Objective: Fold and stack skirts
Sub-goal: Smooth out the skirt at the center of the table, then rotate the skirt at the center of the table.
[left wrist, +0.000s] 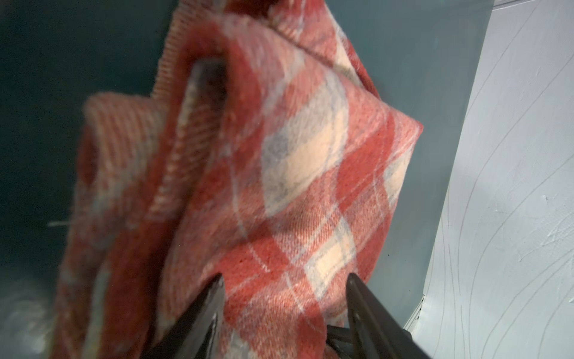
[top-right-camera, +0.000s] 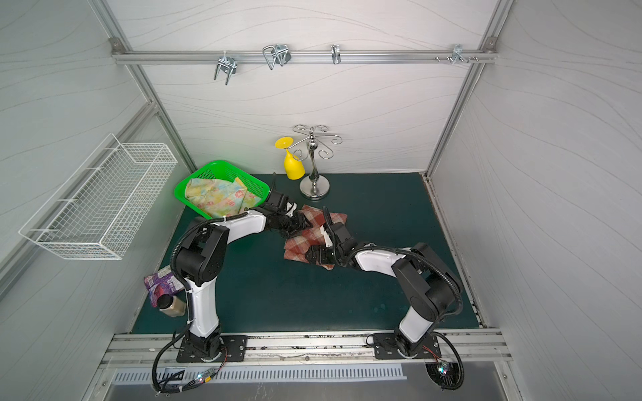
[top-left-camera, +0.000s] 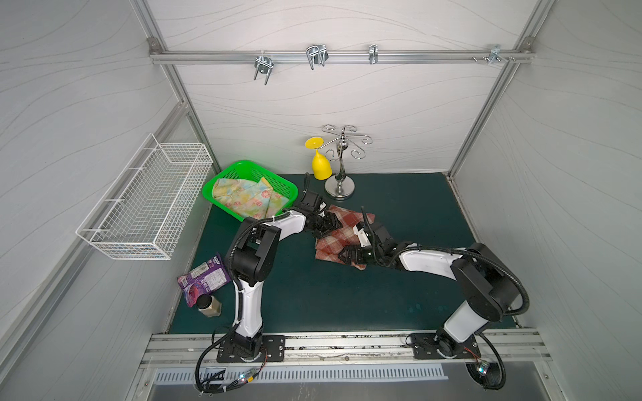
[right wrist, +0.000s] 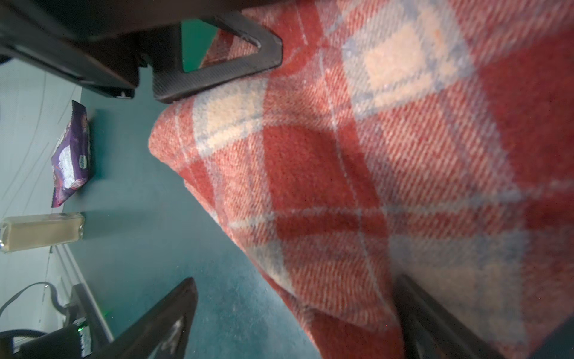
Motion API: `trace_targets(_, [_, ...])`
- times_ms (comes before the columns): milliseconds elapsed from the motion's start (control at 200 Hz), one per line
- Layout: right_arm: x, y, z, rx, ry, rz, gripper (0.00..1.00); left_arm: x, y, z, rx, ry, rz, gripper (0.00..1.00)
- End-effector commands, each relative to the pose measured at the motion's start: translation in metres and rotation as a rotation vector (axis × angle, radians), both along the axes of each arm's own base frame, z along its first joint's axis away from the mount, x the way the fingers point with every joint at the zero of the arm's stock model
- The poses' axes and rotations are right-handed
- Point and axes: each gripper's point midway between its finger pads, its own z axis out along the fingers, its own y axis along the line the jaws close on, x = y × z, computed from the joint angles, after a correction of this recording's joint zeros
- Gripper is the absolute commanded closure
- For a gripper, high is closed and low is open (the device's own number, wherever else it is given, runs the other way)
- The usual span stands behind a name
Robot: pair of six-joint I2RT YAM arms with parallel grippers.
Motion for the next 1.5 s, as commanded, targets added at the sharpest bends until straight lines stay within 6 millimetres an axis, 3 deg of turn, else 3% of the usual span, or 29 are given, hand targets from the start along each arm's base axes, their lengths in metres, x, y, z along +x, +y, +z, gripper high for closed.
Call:
trace_targets(0, [-0.039, -0.014, -0.04, -0.089, 0.138, 0.006, 0.01, 0.01, 0.008, -0.008, 0.047, -0.002, 0.013, 0.37])
trace_targets(110, [-0.035, -0.011, -0.018, -0.057, 0.102, 0.007, 0.01, 0.009, 0.009, 0.009, 0.046, -0.034, 0.007, 0.38])
trace_targets(285, [-0.014, -0.01, 0.063, -0.024, -0.067, 0.027, 0.01, -0.005, 0.012, 0.062, 0.009, -0.096, -0.001, 0.37])
trace_targets(400, [0.01, -0.025, 0.115, 0.042, -0.159, -0.018, 0.01, -0.022, 0.018, 0.087, -0.029, -0.133, 0.018, 0.37])
trace_targets(525, [0.052, -0.048, 0.136, 0.105, -0.142, -0.088, 0.01, -0.04, 0.017, 0.099, -0.105, -0.137, 0.028, 0.36])
trace_targets(720, [0.11, -0.049, 0.109, 0.072, -0.071, -0.106, 0.01, -0.061, 0.007, 0.097, -0.182, -0.139, 0.039, 0.36])
trace_targets(901, [0.151, -0.045, 0.08, 0.055, -0.027, -0.113, 0.01, -0.071, 0.0, 0.06, -0.184, -0.081, 0.053, 0.36])
trace_targets(1036, [0.17, -0.042, 0.057, 0.016, -0.007, -0.111, 0.01, -0.07, 0.003, 0.023, -0.146, -0.033, 0.072, 0.36])
trace_targets(1256, [0.183, -0.047, 0.021, -0.035, 0.05, -0.115, 0.01, -0.071, 0.011, -0.02, -0.089, 0.041, 0.091, 0.37])
trace_targets(1496, [0.156, -0.063, -0.02, -0.092, 0.128, -0.154, 0.01, -0.06, 0.04, -0.041, -0.041, 0.085, 0.145, 0.37])
